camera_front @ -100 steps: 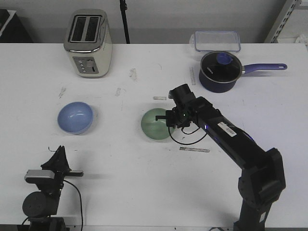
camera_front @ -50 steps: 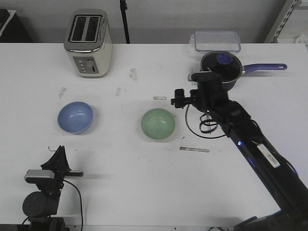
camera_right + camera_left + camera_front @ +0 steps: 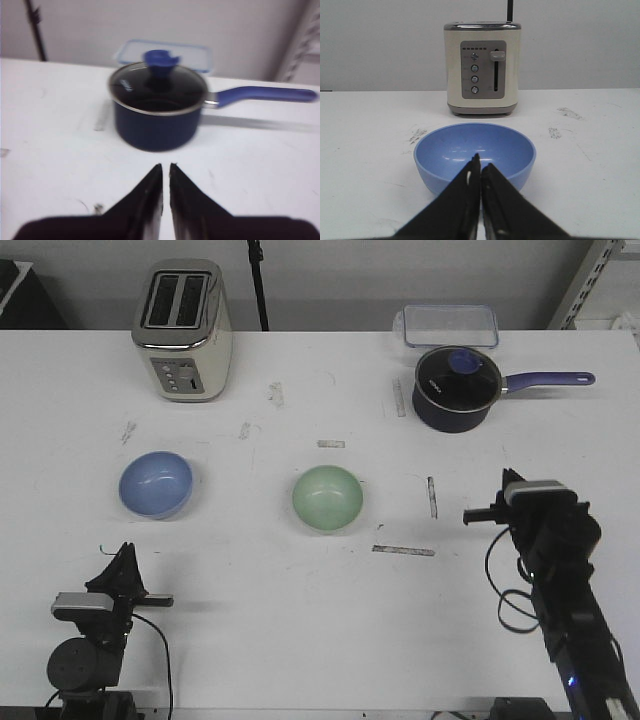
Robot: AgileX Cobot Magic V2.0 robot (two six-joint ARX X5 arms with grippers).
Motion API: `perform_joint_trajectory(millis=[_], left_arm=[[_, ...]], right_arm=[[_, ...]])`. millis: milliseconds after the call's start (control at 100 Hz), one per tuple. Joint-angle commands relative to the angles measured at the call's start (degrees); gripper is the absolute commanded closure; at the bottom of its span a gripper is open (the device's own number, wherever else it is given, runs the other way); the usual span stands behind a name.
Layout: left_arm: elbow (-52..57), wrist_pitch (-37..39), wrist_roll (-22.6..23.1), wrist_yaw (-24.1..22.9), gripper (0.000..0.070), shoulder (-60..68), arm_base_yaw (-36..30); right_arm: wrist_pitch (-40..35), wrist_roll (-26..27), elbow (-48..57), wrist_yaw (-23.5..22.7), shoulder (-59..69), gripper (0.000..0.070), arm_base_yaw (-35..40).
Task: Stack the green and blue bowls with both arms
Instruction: 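Release the green bowl and retract the right gripper to rest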
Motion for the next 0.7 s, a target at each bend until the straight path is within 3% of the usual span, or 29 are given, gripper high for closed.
perform_joint_trajectory(millis=[0,180,380,690], left_arm=[[-1.25,0.76,0.28,0.15,0.0698,-0.11,0.04],[-1.25,0.76,0.28,0.15,0.0698,-0.11,0.04],[-1.25,0.76,0.28,0.15,0.0698,-0.11,0.04],[-1.25,0.76,0.28,0.15,0.0698,-0.11,0.04]], right_arm=[[0.81,-1.16,-4.22,-0.15,-4.66,0.0689,-0.59],[-0.04,-0.07,-13.64,-0.2,-20.87,0.0689,-0.94],[-2.4,9.55,-18.75,-0.13,-36.2,0.0689,-0.79],[-9.68,9.79,-18.84,-0.13,-47.84,0.0689,-0.79]])
